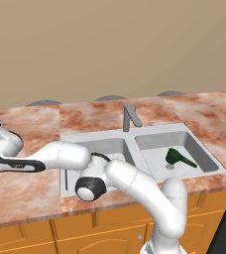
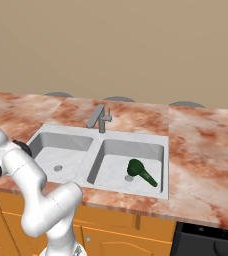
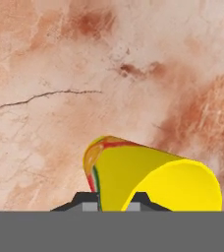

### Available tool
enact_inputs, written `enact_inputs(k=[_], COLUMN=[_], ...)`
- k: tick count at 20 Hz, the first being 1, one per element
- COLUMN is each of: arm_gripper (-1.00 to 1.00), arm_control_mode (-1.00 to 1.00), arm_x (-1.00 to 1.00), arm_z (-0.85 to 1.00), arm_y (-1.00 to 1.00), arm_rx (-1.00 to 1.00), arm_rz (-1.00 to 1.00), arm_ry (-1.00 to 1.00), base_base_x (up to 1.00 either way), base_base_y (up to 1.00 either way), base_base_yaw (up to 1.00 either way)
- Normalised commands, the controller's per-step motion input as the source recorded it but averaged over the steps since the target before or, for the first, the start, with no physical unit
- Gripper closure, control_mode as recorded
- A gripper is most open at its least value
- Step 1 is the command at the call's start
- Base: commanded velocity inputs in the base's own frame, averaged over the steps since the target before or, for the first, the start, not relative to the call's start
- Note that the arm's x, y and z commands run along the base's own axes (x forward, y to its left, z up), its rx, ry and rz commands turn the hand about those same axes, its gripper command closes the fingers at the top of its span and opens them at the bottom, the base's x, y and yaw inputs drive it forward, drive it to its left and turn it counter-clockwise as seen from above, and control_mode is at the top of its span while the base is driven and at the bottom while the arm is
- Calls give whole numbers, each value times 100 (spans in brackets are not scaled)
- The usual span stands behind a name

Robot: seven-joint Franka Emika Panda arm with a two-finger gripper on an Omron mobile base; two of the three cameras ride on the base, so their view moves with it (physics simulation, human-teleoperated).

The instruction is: Move any existing items from the left basin to the right basin for drying. Then move the cup from the counter to the left basin of the sink for washing.

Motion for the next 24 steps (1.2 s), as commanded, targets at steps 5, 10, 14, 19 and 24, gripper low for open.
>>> enact_inputs(k=[5, 10, 14, 19, 24], arm_gripper=[100, 100, 100, 100, 100], arm_control_mode=[-100, -100, -100, -100, -100], arm_x=[-4, -17, -37, -35, -26], arm_z=[0, 0, 0, -2, -4], arm_y=[-36, -53, -74, -83, -86], arm_rx=[7, 8, 3, 6, 2], arm_rz=[0, 0, 0, 1, 5], arm_ry=[0, -2, -6, -6, -5], base_base_x=[0, 0, 0, 0, 0], base_base_y=[0, 0, 0, 0, 0], base_base_yaw=[0, 0, 0, 0, 0])
